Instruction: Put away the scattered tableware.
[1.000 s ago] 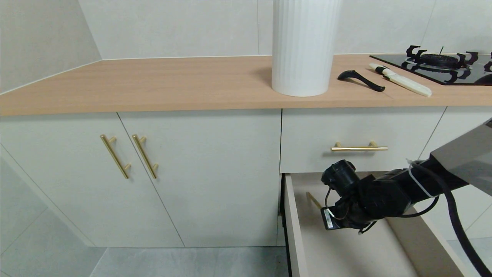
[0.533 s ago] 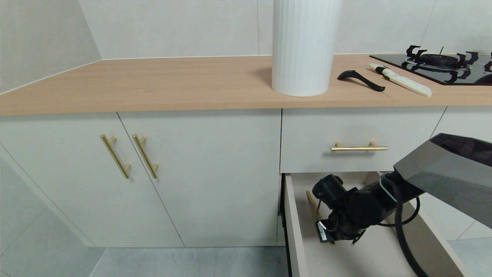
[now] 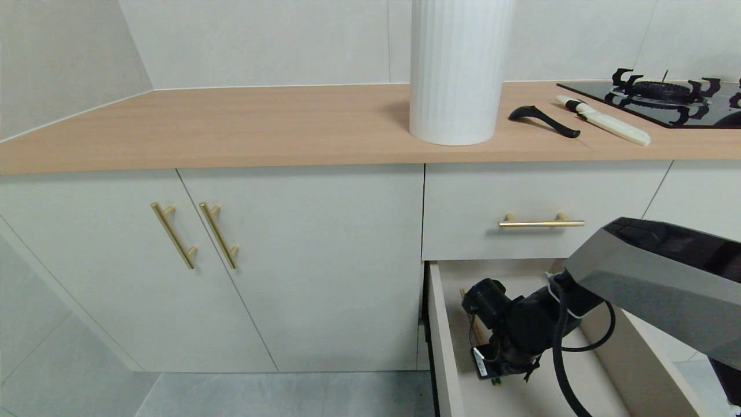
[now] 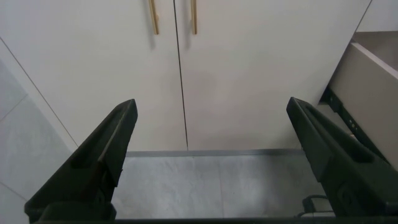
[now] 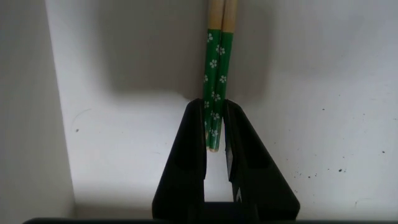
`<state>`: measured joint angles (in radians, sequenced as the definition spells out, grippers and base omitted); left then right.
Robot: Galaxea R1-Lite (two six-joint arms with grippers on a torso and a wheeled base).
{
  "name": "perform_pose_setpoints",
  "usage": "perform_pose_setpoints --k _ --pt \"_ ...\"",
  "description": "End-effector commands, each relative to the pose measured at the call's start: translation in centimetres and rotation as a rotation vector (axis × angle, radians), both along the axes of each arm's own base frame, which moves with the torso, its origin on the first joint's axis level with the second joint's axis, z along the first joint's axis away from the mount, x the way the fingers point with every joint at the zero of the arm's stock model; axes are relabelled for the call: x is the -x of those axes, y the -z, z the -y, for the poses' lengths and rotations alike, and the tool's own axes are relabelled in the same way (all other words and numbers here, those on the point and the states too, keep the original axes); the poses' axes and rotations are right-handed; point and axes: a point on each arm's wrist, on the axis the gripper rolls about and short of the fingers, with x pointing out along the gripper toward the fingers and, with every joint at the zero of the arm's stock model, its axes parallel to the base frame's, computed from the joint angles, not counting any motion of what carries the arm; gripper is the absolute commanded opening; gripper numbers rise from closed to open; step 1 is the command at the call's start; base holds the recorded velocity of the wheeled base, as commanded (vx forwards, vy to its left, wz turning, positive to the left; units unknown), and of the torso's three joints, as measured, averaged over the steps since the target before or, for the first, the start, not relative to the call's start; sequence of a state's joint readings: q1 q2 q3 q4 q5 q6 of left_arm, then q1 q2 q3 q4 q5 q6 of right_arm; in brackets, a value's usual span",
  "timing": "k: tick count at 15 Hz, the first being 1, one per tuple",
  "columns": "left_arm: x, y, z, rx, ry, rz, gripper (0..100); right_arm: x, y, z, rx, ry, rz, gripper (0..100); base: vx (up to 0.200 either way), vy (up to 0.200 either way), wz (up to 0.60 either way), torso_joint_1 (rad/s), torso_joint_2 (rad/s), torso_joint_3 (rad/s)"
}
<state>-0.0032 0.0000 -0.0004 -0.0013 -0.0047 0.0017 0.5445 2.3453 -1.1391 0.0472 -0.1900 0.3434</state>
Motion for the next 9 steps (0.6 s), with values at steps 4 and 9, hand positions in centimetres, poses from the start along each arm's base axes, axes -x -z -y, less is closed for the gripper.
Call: perform_pose_setpoints --k 4,9 --pt "-0.01 0.01 0.00 0.000 0.000 -0.002 100 0.00 0.17 0.00 0.004 0.001 -0.003 100 0.000 0.000 0.00 0.000 0.00 0.000" --pt "-0.01 0.01 0.00 0.000 0.000 -0.002 100 0.01 0.11 0.01 0.005 0.001 -0.002 100 0.000 0.000 0.00 0.000 0.00 0.000"
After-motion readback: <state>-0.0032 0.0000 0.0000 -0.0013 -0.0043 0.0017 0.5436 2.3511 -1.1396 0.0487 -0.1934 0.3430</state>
